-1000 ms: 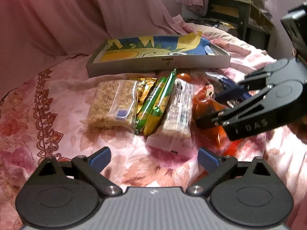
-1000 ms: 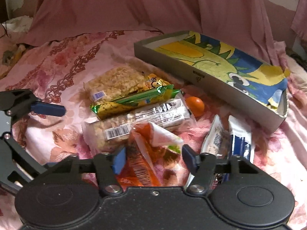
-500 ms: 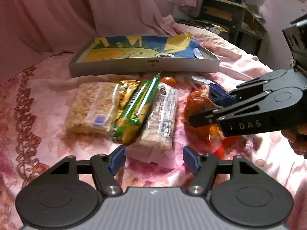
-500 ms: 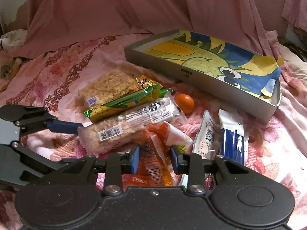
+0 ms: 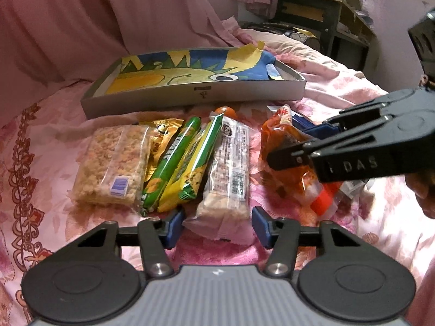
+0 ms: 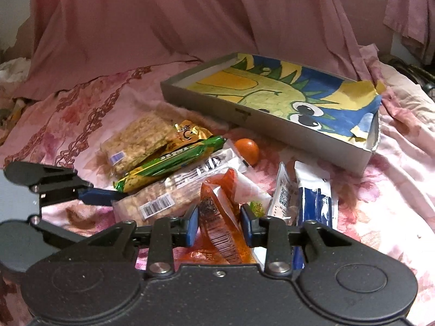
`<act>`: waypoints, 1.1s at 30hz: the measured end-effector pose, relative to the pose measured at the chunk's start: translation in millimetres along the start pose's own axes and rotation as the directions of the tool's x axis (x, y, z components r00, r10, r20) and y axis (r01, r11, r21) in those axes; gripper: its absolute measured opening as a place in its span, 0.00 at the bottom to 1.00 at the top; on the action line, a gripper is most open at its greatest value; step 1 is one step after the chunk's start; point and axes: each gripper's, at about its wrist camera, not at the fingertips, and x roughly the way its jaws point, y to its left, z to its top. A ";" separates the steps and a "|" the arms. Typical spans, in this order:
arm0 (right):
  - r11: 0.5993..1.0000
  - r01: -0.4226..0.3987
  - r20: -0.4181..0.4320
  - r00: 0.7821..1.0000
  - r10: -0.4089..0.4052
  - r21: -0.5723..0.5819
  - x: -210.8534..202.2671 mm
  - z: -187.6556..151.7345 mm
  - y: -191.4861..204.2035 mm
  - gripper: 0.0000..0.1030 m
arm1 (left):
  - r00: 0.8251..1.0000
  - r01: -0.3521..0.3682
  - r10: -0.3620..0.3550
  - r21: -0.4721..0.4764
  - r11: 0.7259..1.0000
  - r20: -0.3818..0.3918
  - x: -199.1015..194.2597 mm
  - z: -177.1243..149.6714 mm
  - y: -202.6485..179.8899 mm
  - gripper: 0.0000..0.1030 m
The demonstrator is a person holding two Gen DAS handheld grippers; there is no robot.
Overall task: Organize snacks
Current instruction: 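Close the left tool on the clear bar while the right tool grips the orange bag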
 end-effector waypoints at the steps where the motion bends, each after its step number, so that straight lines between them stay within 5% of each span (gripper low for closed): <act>1: 1.000 0.005 0.000 1.000 -0.005 0.001 0.0 0.0 -0.8 0.33 | 1.000 -0.006 0.006 0.007 1.000 0.001 0.5 0.3 -2.3 0.57; 12: 0.994 0.071 0.026 0.997 -0.073 0.087 -5.0 0.0 -24.8 0.33 | 1.000 -0.003 0.002 0.034 0.999 0.029 14.9 20.5 -20.8 0.57; 21: 0.980 0.043 0.039 0.998 -0.051 0.193 -2.7 -1.3 -43.5 0.33 | 0.999 -0.038 0.038 -0.018 0.999 -0.009 41.6 43.4 -16.4 0.57; 25: 0.976 0.038 0.038 0.998 -0.047 0.212 2.2 -1.6 -45.6 0.33 | 0.999 -0.038 0.036 -0.056 0.998 -0.037 48.5 44.9 -9.7 0.39; 33: 0.976 0.023 0.065 0.997 -0.037 0.214 0.8 -2.1 -45.3 0.33 | 0.999 -0.026 0.022 -0.101 0.995 -0.038 38.7 41.6 -8.9 0.38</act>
